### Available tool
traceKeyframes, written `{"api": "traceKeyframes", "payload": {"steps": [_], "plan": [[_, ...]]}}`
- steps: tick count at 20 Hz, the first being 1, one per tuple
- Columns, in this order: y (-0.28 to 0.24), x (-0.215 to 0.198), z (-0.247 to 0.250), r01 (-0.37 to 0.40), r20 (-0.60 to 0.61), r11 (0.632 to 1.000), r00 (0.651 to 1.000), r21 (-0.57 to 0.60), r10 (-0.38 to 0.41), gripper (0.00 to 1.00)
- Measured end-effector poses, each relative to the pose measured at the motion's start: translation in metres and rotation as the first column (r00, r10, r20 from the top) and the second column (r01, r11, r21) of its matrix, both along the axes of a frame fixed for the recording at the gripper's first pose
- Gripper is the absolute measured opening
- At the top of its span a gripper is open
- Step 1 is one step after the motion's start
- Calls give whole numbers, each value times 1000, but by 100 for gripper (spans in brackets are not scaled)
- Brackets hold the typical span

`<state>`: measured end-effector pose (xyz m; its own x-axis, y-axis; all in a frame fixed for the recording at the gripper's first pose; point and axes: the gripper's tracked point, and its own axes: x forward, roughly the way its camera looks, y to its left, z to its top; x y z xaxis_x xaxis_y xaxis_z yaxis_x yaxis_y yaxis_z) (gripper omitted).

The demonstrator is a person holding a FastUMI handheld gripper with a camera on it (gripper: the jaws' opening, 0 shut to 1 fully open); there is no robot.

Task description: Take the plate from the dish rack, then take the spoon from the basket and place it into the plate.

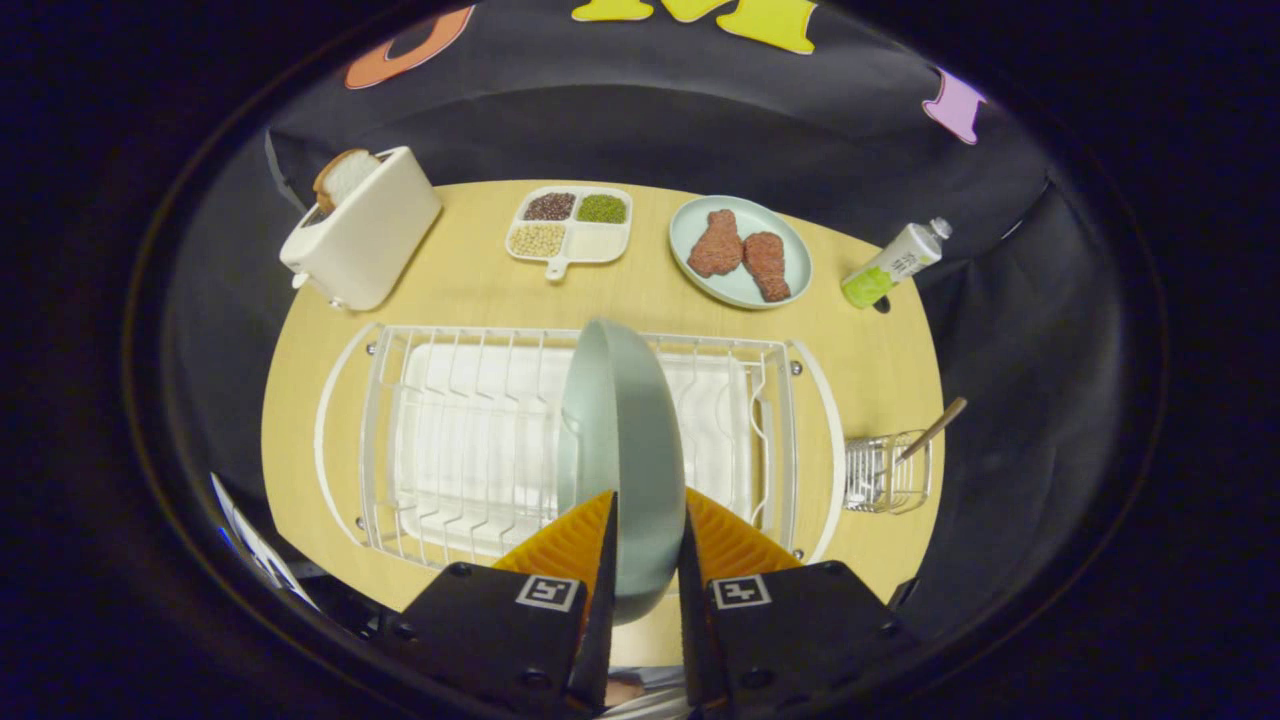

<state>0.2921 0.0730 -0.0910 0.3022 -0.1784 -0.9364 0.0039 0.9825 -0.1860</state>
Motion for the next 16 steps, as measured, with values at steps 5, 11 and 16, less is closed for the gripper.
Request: {"api": "traceKeyframes", "payload": {"steps": [5, 11, 16], "plan": [[-22, 1, 13, 127, 78, 990, 989, -65, -122, 25], [-26, -9, 13, 161, 115, 987, 981, -19, -158, 23], [-20, -13, 18, 169, 180, 979, 973, -114, -147, 23]]}}
